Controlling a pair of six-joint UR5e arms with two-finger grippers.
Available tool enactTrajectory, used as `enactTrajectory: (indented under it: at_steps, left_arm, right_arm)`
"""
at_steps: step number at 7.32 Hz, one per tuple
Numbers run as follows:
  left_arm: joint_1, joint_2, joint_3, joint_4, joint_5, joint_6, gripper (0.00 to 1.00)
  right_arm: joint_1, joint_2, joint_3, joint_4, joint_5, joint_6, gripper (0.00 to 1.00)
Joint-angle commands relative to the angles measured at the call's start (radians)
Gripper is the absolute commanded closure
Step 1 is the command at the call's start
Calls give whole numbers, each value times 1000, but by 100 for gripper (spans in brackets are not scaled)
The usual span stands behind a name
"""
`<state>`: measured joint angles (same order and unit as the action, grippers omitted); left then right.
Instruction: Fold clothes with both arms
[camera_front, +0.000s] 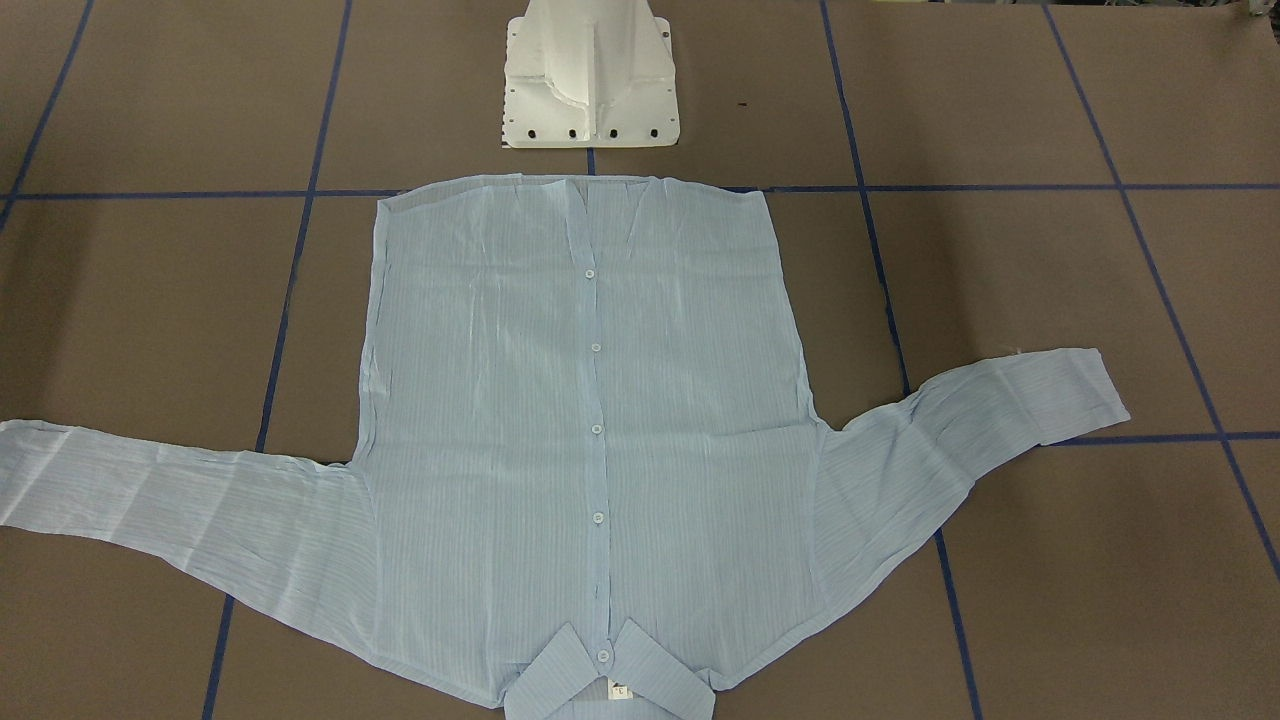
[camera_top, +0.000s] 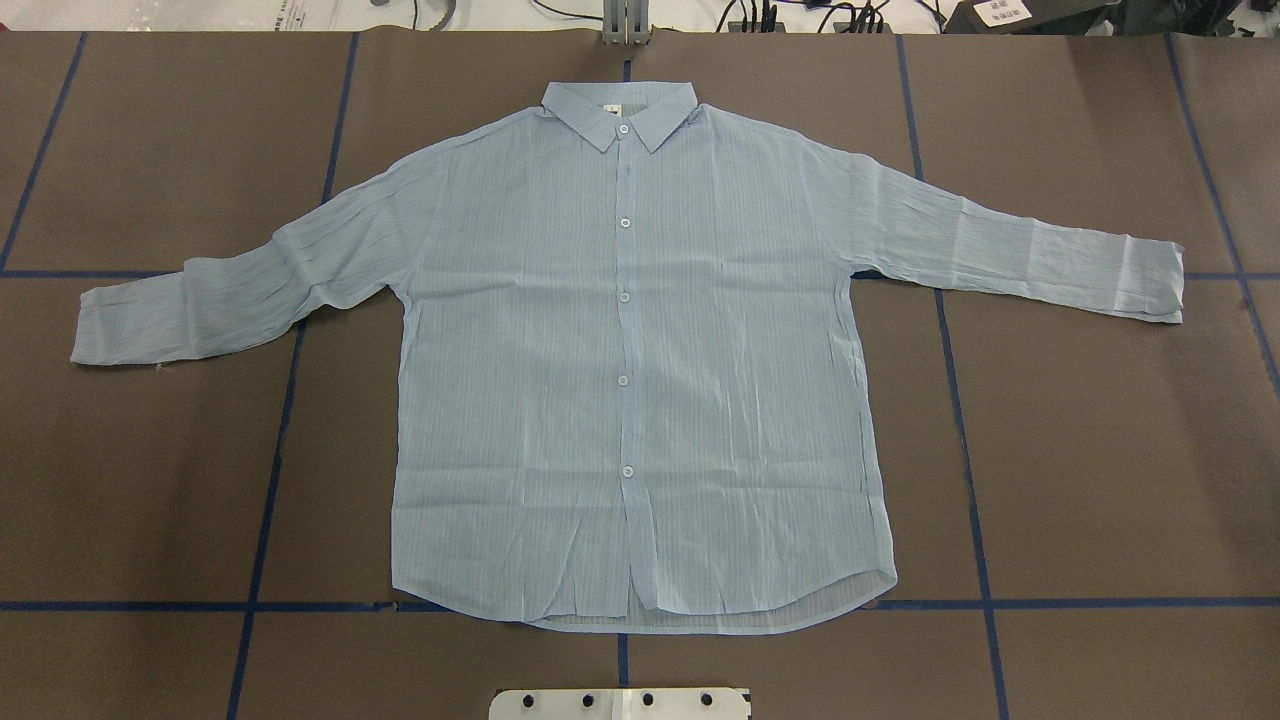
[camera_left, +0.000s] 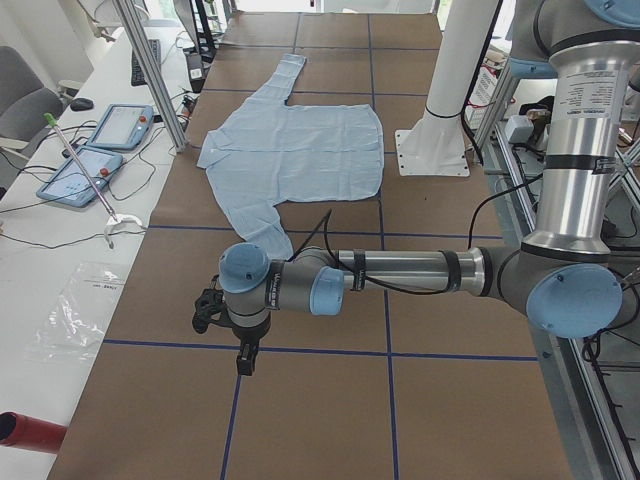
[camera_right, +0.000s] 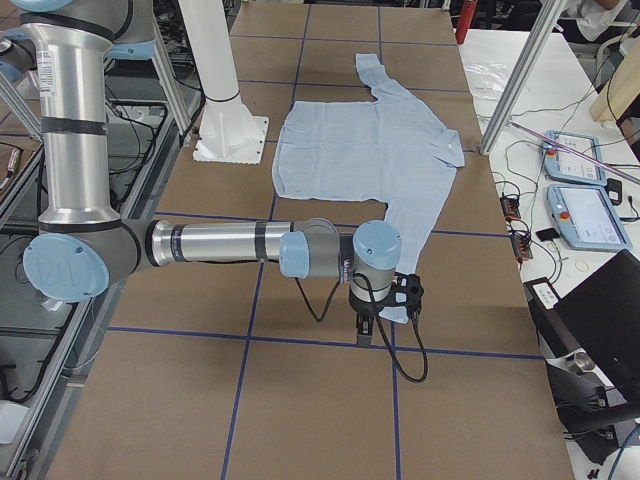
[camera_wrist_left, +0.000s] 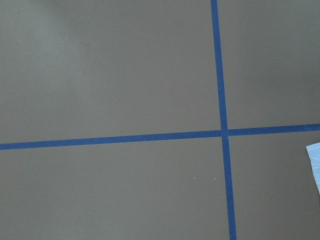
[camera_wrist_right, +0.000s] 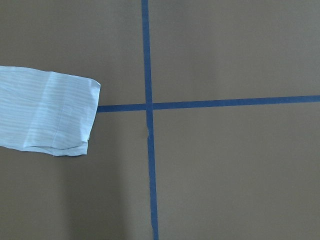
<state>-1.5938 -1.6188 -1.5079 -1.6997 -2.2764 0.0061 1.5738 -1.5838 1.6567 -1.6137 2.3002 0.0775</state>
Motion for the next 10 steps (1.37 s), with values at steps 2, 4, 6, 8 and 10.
enactTrajectory:
  at_steps: [2, 4, 6, 8, 10]
  left_arm:
    - [0, -1, -2, -2, -2, 2, 0]
    - [3, -7, -6, -88, 0, -5, 0]
    - [8, -35, -8, -168, -5, -5, 0]
    - [24, -27, -9, -321, -8, -9, 0]
    - [110, -42, -6, -331, -55, -98, 0]
  right_arm:
    - [0, -1, -2, 0, -5, 1, 0]
    - [0, 1, -12, 0, -4, 1, 0]
    - [-5, 17, -37, 11, 2, -1, 0]
    - [-18, 27, -38, 116, 10, 4, 0]
    - [-58, 38, -102, 206, 30, 45, 0]
